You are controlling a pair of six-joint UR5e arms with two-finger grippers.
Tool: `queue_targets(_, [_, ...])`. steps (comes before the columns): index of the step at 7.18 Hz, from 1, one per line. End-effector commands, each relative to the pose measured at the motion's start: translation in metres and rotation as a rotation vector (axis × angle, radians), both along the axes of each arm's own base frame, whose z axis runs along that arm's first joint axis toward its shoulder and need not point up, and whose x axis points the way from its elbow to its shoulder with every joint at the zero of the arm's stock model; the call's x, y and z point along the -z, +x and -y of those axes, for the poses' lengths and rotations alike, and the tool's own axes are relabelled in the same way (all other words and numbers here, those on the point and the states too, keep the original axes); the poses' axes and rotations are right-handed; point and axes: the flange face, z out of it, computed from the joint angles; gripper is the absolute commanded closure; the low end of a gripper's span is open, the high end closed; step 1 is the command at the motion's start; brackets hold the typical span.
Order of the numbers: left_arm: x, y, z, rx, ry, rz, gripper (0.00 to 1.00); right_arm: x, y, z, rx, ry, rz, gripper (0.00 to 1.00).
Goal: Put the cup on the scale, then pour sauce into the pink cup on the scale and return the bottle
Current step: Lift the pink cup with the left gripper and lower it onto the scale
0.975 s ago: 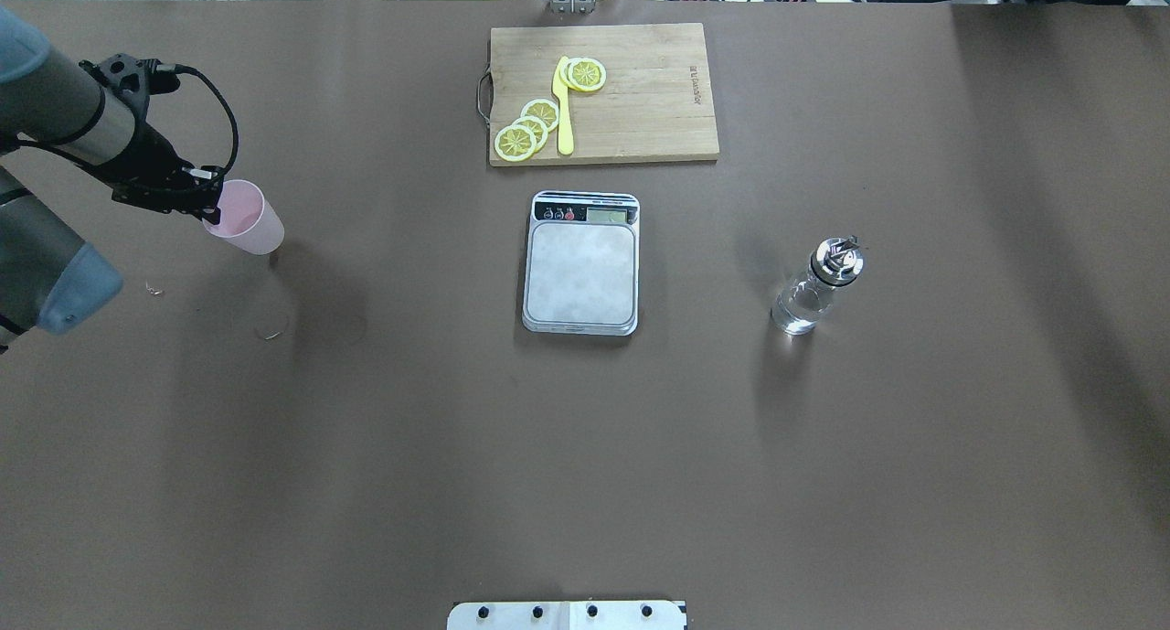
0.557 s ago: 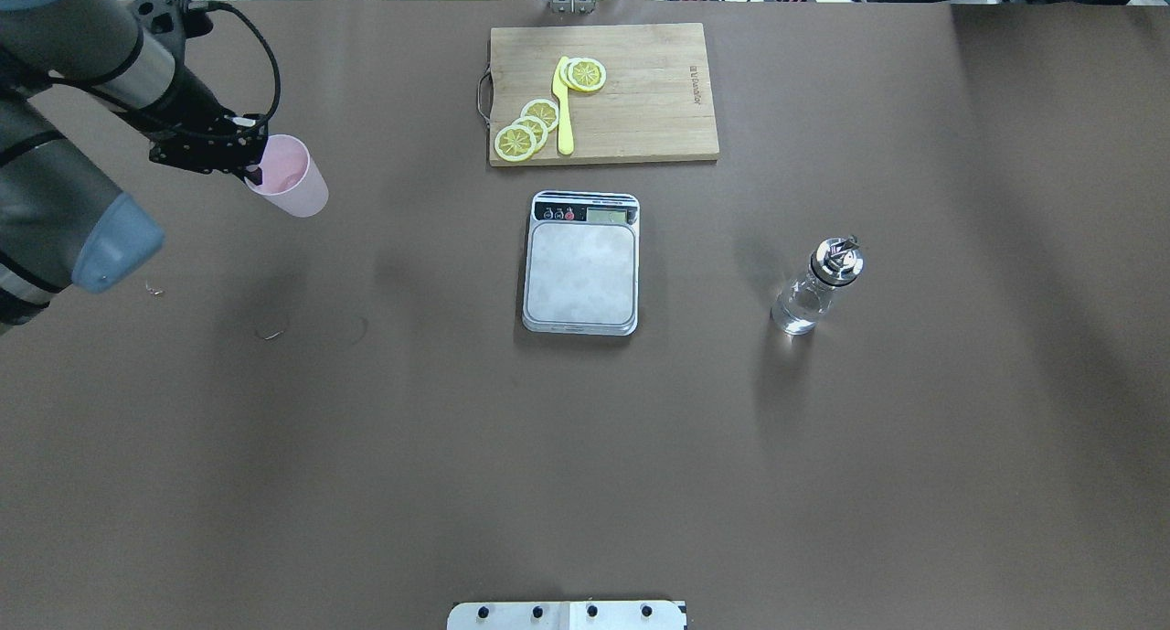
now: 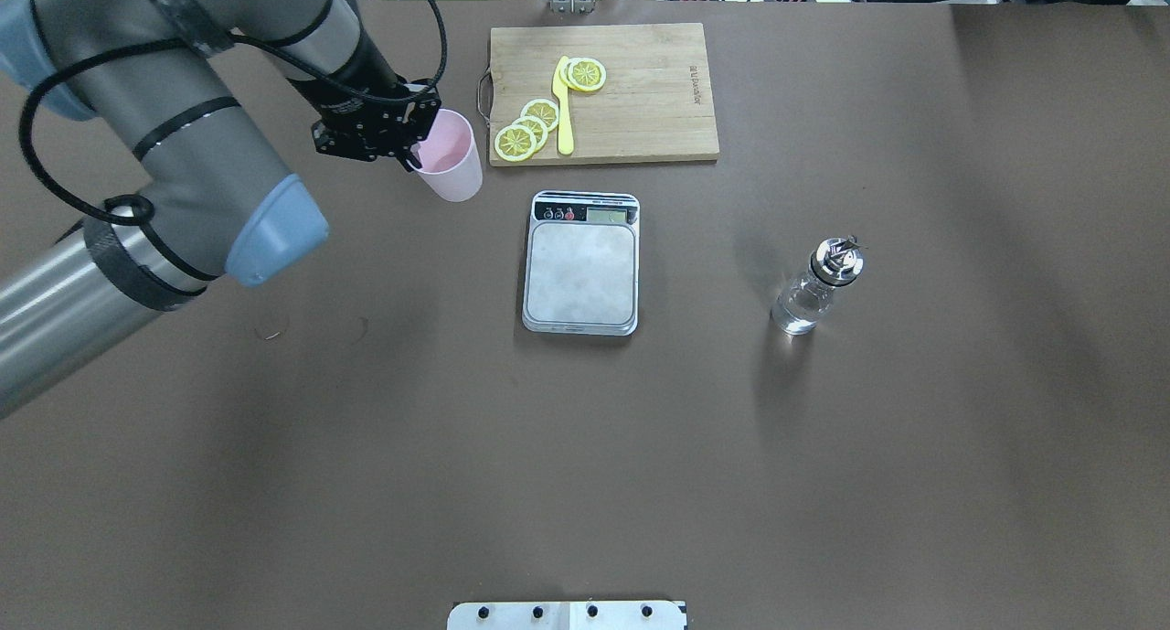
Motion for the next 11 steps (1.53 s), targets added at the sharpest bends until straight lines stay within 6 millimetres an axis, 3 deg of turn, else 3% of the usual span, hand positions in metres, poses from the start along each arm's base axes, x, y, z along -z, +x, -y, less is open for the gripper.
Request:
queue_targets(1, [0.027, 0.069, -0.016, 0.023, -0.020, 0.029, 1.00, 0.028, -0.014, -0.008, -0.019, 0.064, 0.014, 0.00])
queue_targets(3, [0.049, 0.121, -0.013, 0.026, -0.052, 0.062, 1.00, 0.038, -0.041, -0.012, -0.006, 0.057, 0.026, 0.00])
queue_targets(4, [0.044, 0.145, -0.029, 0.029, -0.018, 0.070, 1.00, 0.049, -0.056, -0.020, -0.019, 0.047, 0.025, 0.00])
queue_targets(5, [0.034, 0.158, -0.032, 0.025, -0.023, 0.068, 1.00, 0.050, -0.064, -0.027, -0.010, 0.058, 0.014, 0.00])
queue_targets(7, [0.024, 0.165, -0.037, 0.013, -0.028, 0.077, 1.00, 0.054, -0.066, -0.030, -0.008, 0.064, 0.019, 0.00])
queue_targets(8, [0.025, 0.164, -0.038, 0.008, -0.017, 0.073, 0.30, 0.060, -0.070, -0.036, 0.001, 0.082, 0.019, 0.00])
queue_targets(9, [0.034, 0.153, -0.036, 0.015, 0.022, 0.051, 0.01, 0.078, -0.075, -0.047, 0.013, 0.123, 0.025, 0.00])
queue_targets(11, [0.019, 0.108, -0.024, 0.028, 0.070, 0.045, 0.01, 0.119, -0.105, -0.110, -0.007, 0.202, 0.028, 0.00])
